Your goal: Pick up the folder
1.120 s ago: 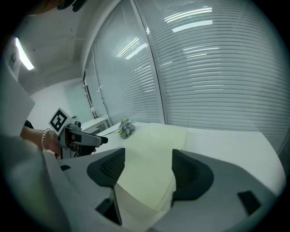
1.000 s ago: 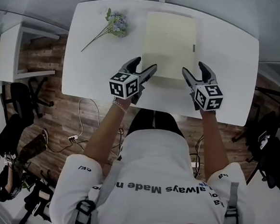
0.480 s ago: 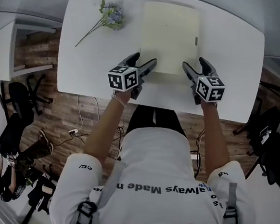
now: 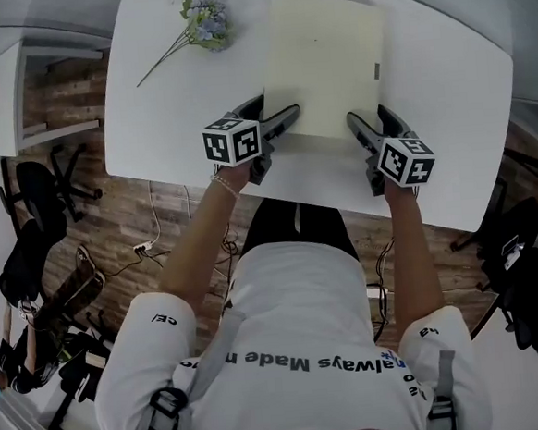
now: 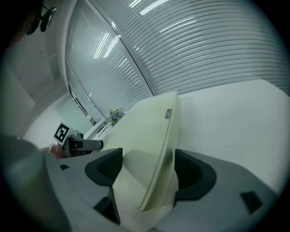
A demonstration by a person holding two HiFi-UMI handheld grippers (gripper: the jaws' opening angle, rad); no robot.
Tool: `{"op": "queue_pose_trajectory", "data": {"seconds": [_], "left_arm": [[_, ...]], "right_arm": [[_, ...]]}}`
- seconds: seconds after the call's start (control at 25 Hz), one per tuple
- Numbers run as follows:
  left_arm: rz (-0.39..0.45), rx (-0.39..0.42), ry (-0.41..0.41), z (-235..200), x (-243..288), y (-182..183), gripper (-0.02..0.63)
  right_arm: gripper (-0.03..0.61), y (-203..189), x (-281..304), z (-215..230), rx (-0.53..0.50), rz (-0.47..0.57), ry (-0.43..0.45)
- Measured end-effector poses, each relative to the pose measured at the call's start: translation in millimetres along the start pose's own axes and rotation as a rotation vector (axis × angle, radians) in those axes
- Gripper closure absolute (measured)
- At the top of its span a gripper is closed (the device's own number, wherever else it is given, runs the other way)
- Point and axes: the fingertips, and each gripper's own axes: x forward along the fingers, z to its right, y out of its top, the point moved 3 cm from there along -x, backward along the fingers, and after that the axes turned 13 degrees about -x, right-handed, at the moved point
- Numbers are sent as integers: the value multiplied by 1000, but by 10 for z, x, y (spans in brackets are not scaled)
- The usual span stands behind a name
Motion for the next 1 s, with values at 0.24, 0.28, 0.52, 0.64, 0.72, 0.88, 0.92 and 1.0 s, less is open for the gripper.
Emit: {"op": "queue_pose_trajectory", "data": {"seconds": [0.24,0.28,0.52,0.64,0.72,0.88,0.92,1.0], "left_arm": [[13,12,3,1,13,-4,262],[15,17,7,2,9,1,262],[22,19,17,33,-5,30,262],[29,25,21,64,-39,44,262],[31,42,24,87,-63,64,262],[38,69,23,156,-109,105,262],[43,70,22,175,-124,112,262],[52,71,22,213,-159,130,262]], "right_arm": [[265,-19,13,12,16,3,-6],[265,-14,13,3,13,1,-9],[265,40,-20,-23,4,-3,-17],[265,63,-48,-50,1,1,-18],[265,75,-62,-70,-4,2,-18],[265,132,-104,-98,-18,10,-19],[265,150,-118,-106,-22,13,-20],[265,193,-149,-126,-30,21,-20]]}}
